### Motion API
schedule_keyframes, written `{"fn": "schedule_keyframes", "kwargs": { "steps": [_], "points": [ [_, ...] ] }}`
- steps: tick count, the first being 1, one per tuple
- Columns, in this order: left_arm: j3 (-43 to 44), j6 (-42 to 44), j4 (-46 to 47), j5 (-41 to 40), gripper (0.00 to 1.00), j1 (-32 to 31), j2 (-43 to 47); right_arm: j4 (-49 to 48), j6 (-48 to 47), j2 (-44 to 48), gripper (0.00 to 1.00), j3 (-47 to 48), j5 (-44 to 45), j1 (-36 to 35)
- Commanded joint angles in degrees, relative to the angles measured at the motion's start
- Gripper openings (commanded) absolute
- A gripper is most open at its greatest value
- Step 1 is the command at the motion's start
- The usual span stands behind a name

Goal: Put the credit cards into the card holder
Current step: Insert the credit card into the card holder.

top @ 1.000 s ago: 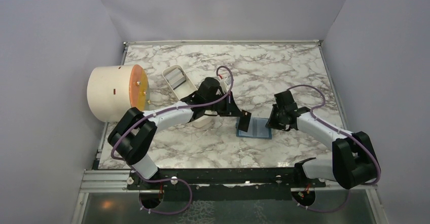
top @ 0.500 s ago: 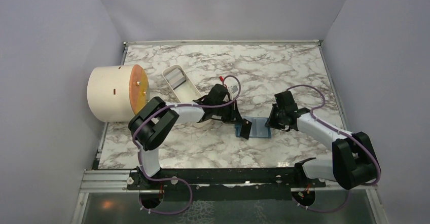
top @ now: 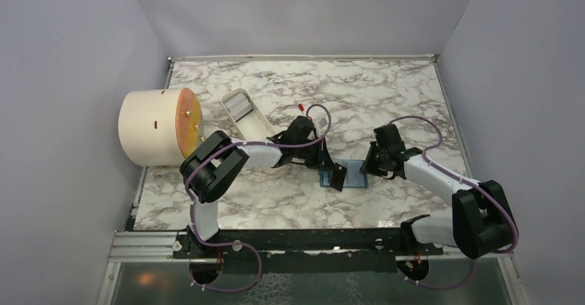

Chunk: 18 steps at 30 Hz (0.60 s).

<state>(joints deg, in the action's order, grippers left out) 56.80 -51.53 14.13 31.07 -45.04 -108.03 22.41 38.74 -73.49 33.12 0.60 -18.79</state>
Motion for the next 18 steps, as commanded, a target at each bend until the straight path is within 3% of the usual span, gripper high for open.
{"fn": "schedule_keyframes", "kwargs": {
  "steps": [1,18],
  "points": [
    [2.1,-0.1,0.0,-1.1,0.0,-0.7,2.5,2.2,-0.5,0.3,0.14,-1.8,-0.4,-0.4],
    [3.9,-0.7,-2.8,-4.6,0.0,-1.6,0.2,2.0,-0.7,0.1,0.14,-1.8,-0.6,-0.4]
  ]
}}
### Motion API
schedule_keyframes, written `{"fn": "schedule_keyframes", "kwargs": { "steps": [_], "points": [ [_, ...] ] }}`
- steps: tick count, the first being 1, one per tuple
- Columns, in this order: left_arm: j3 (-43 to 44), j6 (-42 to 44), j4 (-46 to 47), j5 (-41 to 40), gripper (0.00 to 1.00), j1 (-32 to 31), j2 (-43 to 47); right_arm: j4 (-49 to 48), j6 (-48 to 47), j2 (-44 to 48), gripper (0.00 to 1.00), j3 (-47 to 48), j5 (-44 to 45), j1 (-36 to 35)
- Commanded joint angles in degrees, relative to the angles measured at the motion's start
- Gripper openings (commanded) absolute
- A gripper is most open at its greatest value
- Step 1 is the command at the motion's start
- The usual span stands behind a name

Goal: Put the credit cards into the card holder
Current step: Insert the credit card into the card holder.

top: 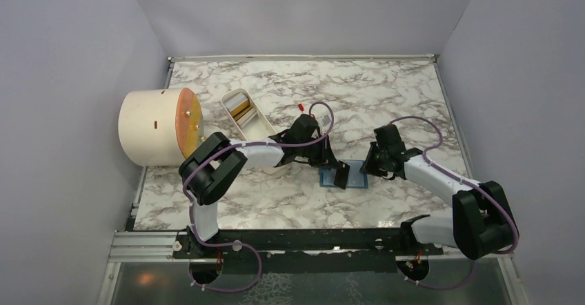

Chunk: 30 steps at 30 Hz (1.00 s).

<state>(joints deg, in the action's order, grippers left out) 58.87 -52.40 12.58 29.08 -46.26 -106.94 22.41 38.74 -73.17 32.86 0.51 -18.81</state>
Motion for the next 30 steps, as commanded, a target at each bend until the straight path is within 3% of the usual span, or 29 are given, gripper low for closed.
{"fn": "schedule_keyframes", "kwargs": {
  "steps": [1,9,30],
  "points": [
    [1.8,0.2,-1.5,-3.0,0.0,-0.4,-1.2,2.2,-0.7,-0.1,0.14,-1.6,-0.5,-0.3],
    [2.3,2.2,-4.8,-6.5,0.0,-0.4,-1.6,2.1,-0.6,0.1,0.14,-1.8,-0.6,-0.3],
    [1.8,-1.6,1.8,-6.1,0.0,-0.4,-5.1,1.9,0.7,1.9,0.14,-3.0,-3.6,-0.3]
  ]
}}
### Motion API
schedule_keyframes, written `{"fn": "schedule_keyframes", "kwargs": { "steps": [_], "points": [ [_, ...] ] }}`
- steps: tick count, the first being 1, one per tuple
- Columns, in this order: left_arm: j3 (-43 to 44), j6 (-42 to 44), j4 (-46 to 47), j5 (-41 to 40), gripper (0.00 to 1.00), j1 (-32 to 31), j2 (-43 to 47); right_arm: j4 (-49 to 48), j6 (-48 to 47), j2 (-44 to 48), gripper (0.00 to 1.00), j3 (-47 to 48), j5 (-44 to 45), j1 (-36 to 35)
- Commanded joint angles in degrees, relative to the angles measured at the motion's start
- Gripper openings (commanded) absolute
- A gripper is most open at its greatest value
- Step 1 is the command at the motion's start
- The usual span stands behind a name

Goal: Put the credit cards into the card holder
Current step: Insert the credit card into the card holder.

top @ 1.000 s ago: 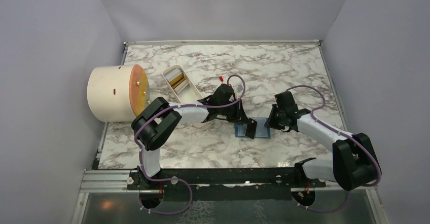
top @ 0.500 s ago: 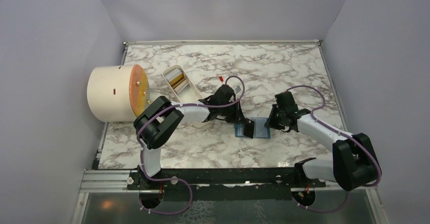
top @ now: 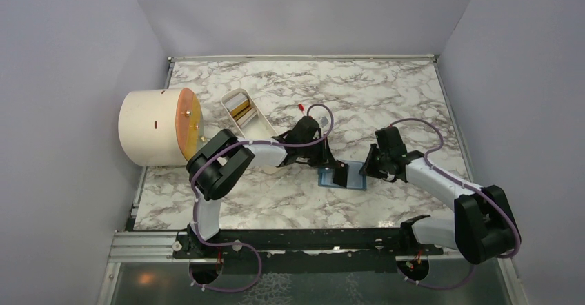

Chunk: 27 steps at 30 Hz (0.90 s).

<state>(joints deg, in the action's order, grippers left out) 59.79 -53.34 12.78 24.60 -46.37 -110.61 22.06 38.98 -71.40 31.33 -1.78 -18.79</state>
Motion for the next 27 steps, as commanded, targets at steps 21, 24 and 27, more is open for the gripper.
{"fn": "schedule_keyframes", "kwargs": {
  "steps": [21,24,27],
  "points": [
    [-1.4,-2.2,3.6,-7.2,0.0,-1.9,-0.8,-1.3,5.2,2.6,0.13,-4.6,-5.7,-0.4],
    [-1.5,-2.5,3.8,-7.2,0.0,-2.9,-1.0,-2.5,6.0,3.1,0.13,-5.1,-6.2,-0.4],
    [-2.1,-2.3,3.8,-7.3,0.0,-3.1,-0.8,-2.9,6.4,2.4,0.13,-5.1,-5.3,-0.3]
  ]
}}
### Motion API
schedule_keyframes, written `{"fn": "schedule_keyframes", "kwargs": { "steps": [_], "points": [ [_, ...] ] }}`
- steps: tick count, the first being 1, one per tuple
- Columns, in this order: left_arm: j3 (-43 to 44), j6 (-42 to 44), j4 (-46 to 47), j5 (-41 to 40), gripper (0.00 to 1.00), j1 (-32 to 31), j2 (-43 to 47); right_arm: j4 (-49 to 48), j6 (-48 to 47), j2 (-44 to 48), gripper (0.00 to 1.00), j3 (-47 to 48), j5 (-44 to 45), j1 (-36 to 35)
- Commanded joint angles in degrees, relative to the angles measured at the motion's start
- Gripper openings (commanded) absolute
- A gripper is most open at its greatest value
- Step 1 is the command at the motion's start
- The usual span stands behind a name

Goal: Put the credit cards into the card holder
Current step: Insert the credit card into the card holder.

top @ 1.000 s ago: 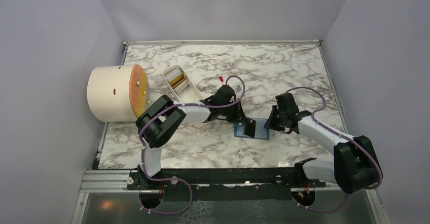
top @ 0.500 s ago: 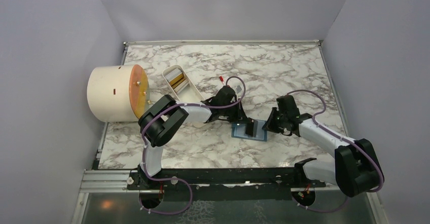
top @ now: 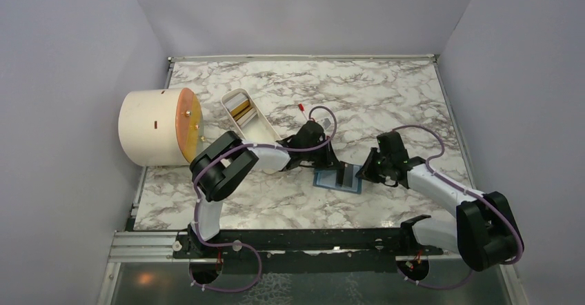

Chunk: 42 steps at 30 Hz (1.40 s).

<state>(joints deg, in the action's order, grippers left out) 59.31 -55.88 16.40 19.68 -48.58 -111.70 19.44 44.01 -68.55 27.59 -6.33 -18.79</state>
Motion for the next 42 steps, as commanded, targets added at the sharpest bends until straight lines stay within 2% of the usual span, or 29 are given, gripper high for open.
{"fn": "schedule_keyframes", "kwargs": {
  "steps": [1,10,24,31,37,42],
  "points": [
    [-1.9,0.4,0.2,-2.4,0.0,-1.0,0.5,-0.3,1.3,-0.7,0.13,-1.4,-0.3,-0.4],
    [-3.5,4.2,-2.1,-3.0,0.0,-1.0,2.5,-1.2,1.5,-0.7,0.13,-2.5,0.9,-0.4],
    [-4.5,1.3,-0.2,-0.1,0.0,-1.6,2.1,-1.6,1.6,-0.3,0.12,-2.0,3.0,-0.4],
    [-5.4,-4.0,4.6,-1.6,0.0,-3.6,0.8,-3.8,2.8,0.2,0.12,-3.0,0.5,-0.4],
    [-3.6,-4.3,4.9,-1.9,0.0,-5.0,0.1,-3.8,3.3,1.1,0.13,-3.5,0.3,-0.4],
    [-2.4,-2.1,1.1,-4.1,0.22,-5.0,2.1,1.2,1.3,4.4,0.14,-0.8,2.3,-0.3]
  ]
}}
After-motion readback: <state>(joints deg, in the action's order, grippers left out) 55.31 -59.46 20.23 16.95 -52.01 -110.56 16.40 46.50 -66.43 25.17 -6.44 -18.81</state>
